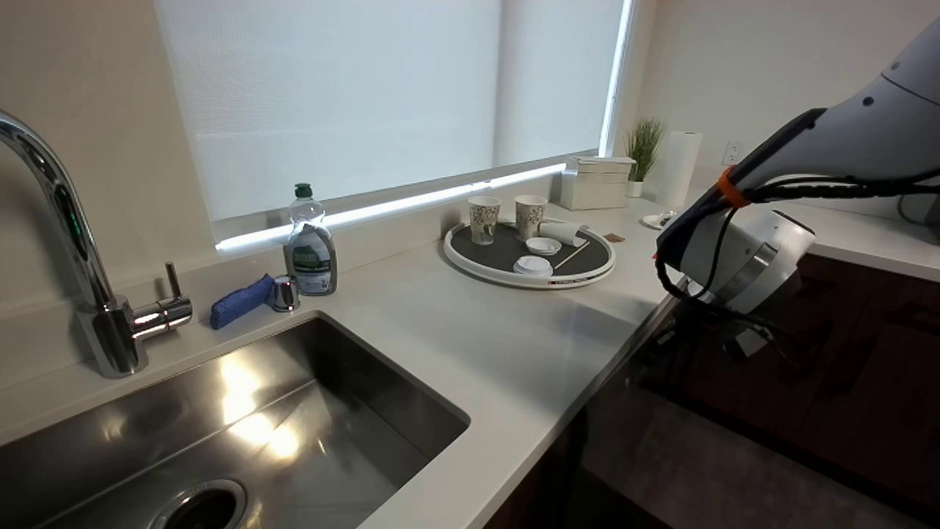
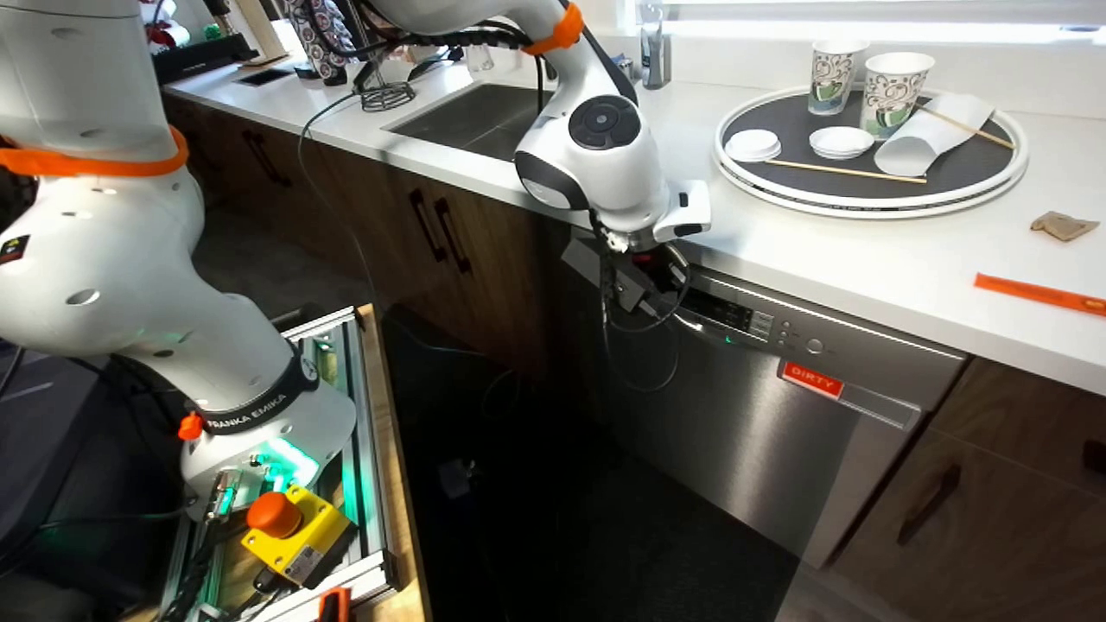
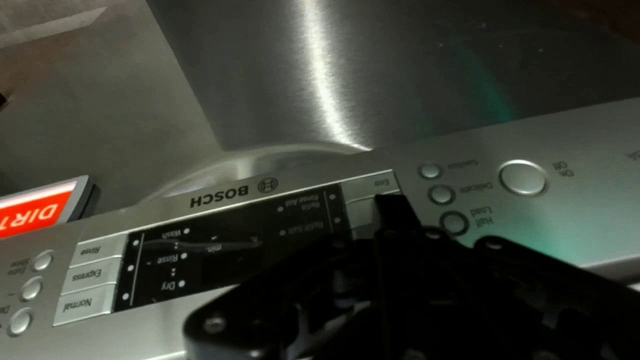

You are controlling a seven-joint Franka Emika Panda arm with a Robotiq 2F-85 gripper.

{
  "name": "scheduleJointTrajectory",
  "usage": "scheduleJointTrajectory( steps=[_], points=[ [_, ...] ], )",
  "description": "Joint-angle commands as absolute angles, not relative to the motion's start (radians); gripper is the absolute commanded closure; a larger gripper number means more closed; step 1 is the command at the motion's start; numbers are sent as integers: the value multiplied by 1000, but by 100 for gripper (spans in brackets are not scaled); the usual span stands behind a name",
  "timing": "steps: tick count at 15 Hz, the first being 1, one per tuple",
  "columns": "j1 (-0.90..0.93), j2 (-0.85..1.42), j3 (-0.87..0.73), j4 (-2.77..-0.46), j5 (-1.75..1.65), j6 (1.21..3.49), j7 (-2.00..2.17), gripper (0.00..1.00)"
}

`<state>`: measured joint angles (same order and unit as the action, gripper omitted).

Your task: Press one of the buttons on the left side of the dishwasher

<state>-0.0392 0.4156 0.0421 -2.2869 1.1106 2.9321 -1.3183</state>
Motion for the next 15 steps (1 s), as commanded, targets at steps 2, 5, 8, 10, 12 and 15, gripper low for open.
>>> scheduleJointTrajectory(
  steps=[2, 5, 8, 10, 12, 15],
  points=[
    [-102, 441, 126, -2218, 1353, 2989, -1396, 100],
    [-128, 438, 147, -2203, 1487, 2991, -1448, 100],
    [-139, 439, 144, -2183, 1597, 2986, -1509, 100],
    [-137, 444, 138, -2175, 1654, 2980, -1545, 100],
    [-130, 450, 132, -2174, 1693, 2977, -1569, 100],
    [-128, 450, 127, -2163, 1783, 2964, -1616, 100]
  ],
)
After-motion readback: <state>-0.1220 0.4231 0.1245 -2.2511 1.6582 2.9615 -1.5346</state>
